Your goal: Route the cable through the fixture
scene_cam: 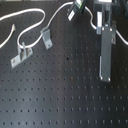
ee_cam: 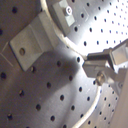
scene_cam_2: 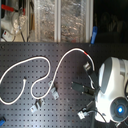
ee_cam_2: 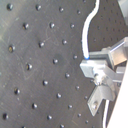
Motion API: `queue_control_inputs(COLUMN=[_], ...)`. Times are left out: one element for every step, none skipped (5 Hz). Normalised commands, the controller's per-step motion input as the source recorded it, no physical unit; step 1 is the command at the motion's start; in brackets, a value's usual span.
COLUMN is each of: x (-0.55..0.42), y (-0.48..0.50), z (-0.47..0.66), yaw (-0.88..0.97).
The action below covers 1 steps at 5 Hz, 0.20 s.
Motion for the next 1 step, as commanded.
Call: queue_control_inputs(x=[0.179], y=[0.17], z=[0.08], yaw=[0.09])
